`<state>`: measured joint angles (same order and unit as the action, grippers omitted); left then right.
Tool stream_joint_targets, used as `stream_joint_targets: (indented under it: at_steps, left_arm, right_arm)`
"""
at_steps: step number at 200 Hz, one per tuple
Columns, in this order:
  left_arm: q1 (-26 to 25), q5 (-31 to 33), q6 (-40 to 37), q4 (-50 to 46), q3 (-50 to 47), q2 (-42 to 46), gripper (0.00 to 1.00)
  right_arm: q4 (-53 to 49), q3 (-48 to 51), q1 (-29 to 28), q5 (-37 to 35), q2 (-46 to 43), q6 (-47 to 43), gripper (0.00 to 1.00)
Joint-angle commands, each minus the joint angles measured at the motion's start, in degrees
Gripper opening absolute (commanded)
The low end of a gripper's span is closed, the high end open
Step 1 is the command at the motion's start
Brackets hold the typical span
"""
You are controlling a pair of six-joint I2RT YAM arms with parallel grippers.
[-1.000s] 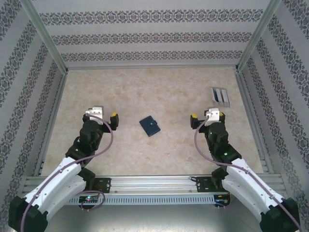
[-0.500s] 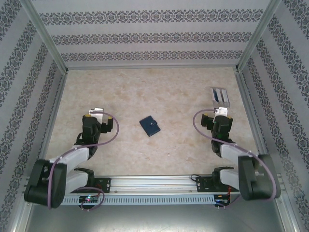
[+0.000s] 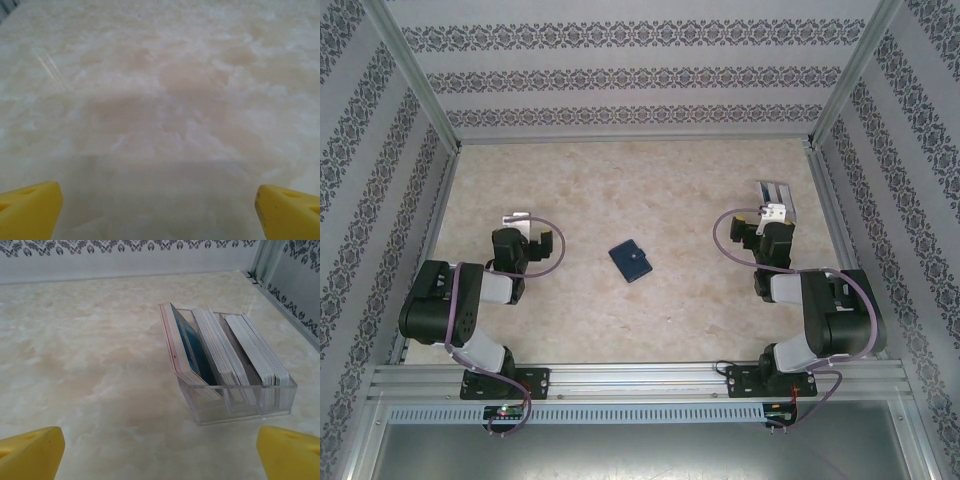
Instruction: Put the credit cards into the card holder
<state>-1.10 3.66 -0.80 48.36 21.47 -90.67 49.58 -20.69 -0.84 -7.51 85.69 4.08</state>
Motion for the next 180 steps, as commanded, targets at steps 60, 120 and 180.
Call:
stream_joint_targets:
  at_steps: [60,120,180]
  left_arm:
    - [0.31,1.83,2.47,0.3,1.55,1.3,1.0]
    - [0.31,1.79,2.47,0.56,1.55,1.24,0.99]
    - [0.31,1.79,2.47,0.6,1.55,1.24,1.0]
  right_arm:
    - [2.63,-0.49,-2.95,-4.52,0.22,-2.46,0.98]
    - [2.36,-0.67,-2.67,-4.08,0.36,-2.23,0.98]
    - [0.9,-1.37,-1.49,-1.45,0.34,-1.61,0.98]
